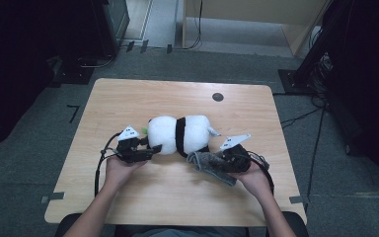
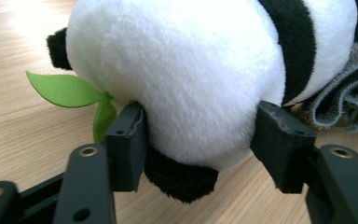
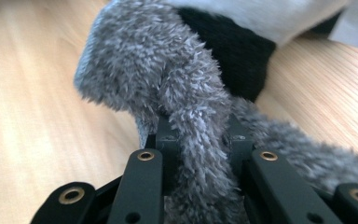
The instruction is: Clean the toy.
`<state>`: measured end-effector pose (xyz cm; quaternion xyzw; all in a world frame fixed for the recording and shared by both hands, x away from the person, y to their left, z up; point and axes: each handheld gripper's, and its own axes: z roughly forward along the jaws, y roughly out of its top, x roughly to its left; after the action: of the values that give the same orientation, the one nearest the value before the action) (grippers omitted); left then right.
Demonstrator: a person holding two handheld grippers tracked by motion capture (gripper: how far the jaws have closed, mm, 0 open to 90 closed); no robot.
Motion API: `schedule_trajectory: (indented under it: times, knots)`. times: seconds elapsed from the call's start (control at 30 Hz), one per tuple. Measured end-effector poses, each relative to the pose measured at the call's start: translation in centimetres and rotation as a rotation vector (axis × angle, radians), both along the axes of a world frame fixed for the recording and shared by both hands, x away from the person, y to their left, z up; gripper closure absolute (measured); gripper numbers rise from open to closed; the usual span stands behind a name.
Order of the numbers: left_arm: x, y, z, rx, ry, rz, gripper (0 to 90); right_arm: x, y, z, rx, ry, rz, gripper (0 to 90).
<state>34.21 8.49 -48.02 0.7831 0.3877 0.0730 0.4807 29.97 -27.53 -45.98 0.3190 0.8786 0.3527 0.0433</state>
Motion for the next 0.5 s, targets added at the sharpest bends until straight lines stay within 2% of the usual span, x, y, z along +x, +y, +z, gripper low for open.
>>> schedule_trajectory:
  times: [0.07, 0.2, 0.33, 0.5]
  knots:
    - [0.1, 0.0, 0.0, -0.002, 0.003, -0.007, 35.3, -0.3, 0.5, 0.2, 0.003, -0.005, 0.034, 74.5]
    - [0.1, 0.0, 0.0, -0.005, 0.004, -0.013, 32.3, -0.8, 2.0, 0.5, 0.041, -0.004, 0.091, 74.5]
    - [0.1, 0.0, 0.0, -0.006, 0.004, -0.016, 30.5, -0.6, 4.4, 0.6, 0.032, -0.004, 0.14, 74.4]
    - [0.1, -0.1, -0.1, -0.01, 0.014, -0.008, 29.0, 0.3, 7.4, 0.2, -0.002, 0.012, 0.162, 74.1]
